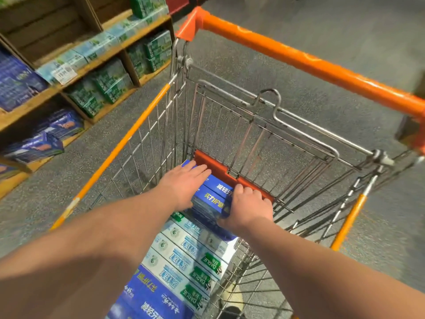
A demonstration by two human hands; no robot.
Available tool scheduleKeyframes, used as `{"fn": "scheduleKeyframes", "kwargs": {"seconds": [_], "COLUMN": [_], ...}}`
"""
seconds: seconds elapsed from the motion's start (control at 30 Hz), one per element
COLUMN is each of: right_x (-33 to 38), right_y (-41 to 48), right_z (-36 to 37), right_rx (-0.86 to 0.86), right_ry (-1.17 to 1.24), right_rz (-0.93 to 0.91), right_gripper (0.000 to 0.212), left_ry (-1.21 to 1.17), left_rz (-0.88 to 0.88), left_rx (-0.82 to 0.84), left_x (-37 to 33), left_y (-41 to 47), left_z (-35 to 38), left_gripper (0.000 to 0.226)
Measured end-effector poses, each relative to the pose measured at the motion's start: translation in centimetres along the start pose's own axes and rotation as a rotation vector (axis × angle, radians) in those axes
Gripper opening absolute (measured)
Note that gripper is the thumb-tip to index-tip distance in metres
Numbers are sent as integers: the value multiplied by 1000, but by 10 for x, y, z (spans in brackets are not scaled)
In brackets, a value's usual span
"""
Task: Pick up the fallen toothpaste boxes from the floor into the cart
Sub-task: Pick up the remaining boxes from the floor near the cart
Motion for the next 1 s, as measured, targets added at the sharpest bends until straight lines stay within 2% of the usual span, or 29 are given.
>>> {"fn": "scheduleKeyframes", "kwargs": {"seconds": [0.1, 0.27, 0.33, 0.4, 0.47, 0.6, 0.7, 0.93, 1.0], "right_x": [-1, 5, 8, 9, 9, 1, -17, -88, -114], "right_y": [-30, -125, -169, -219, -272, -372, -438, -543, -562], "right_z": [-20, -101, -123, -142, -155, -168, -172, -156, -139], "right_rx": [-27, -150, -186, -208, -224, -265, -293, -350, -333], "right_ry": [3, 36, 82, 138, 175, 217, 251, 295, 305], "right_rz": [16, 20, 13, -7, -25, -19, 4, 78, 108], "right_gripper": [95, 93, 83, 69, 63, 72, 77, 76, 81], "left_ry": [-10, -17, -37, -43, -27, 9, 28, 83, 86], "left_rz": [-15, -18, -35, -37, -22, 28, 70, 178, 205], "left_rx": [-11, -78, -110, -163, -202, -221, -232, -264, -265], "left_x": [-7, -19, -27, -37, -50, -87, -122, -218, -249], "left_y": [-30, -131, -171, -217, -264, -348, -392, -437, -441], "left_z": [-11, -85, -110, -131, -150, -184, -207, -235, -233], "left_gripper": [109, 99, 80, 49, 38, 40, 63, 77, 70]}}
Point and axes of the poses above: each hand's wrist, its own y-axis towards the middle knuckle, its own z-axis out of the palm, x = y × z, the point moved 1 cm from there along y, towards the middle knuckle, and after that the axes turned 1 degree about -y, right-handed, at the moved point
